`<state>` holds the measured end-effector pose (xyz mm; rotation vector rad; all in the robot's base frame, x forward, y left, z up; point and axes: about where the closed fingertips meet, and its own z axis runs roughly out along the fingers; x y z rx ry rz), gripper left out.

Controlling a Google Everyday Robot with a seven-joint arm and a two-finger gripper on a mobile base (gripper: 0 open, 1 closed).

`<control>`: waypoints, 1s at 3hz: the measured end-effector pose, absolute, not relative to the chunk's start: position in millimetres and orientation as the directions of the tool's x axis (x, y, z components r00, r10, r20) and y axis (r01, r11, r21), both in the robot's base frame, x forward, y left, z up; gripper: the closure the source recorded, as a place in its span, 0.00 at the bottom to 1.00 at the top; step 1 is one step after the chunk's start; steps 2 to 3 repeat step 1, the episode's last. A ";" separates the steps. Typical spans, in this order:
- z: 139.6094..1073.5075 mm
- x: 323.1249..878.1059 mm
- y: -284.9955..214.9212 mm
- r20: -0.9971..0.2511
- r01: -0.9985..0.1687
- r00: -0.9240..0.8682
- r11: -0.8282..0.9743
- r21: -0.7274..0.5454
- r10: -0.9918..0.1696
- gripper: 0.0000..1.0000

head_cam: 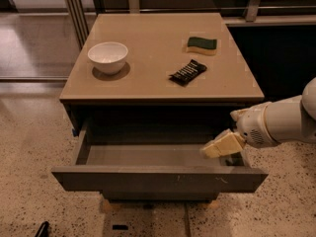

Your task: Open top drawer

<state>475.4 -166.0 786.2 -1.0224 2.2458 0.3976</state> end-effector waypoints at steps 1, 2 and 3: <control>786.2 475.4 -166.0 -0.655 -0.757 -0.499 0.653 0.012 -0.567 0.00; 786.2 475.4 -166.0 -0.655 -0.757 -0.499 0.653 0.012 -0.567 0.00; 786.2 475.4 -166.0 -0.655 -0.757 -0.499 0.653 0.012 -0.567 0.00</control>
Offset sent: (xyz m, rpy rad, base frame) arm 0.0000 0.0000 0.0000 0.0000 0.0000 0.0000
